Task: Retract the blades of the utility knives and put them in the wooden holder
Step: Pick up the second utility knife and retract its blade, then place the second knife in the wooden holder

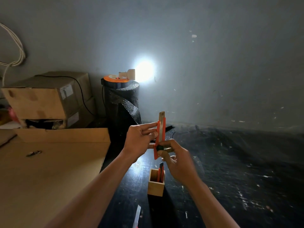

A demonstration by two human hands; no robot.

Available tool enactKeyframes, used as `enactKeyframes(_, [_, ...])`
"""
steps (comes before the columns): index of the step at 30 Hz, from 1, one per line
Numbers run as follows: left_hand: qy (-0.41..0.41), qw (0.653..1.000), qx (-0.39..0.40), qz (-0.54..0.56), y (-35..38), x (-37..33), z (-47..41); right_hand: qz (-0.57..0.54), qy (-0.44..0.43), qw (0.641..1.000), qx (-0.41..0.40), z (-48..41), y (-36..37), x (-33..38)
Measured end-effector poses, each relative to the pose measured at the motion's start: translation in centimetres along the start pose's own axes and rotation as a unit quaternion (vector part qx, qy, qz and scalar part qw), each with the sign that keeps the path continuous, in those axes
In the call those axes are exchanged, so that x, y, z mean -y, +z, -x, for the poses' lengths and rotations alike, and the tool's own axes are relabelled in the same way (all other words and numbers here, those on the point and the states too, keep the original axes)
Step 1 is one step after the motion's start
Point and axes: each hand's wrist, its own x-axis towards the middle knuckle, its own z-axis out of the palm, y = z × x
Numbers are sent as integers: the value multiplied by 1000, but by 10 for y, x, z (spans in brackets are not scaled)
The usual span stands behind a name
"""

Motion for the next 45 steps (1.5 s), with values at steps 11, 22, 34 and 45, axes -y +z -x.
enactKeyframes(11, [-81,994,43,52,-1,74,0,-94,90,991,18,-29,25,-51])
enactKeyframes(22, [-210,970,-25,-120,-6,208,-18,-20,191,981,30,-57,74,-126])
enactKeyframes(34, [-266,951,40,-149,6,265,-19,95,232,966,70,-48,121,-171])
enactKeyframes(45, [-252,954,38,-156,5,266,-18,96,212,972,22,-51,111,-168])
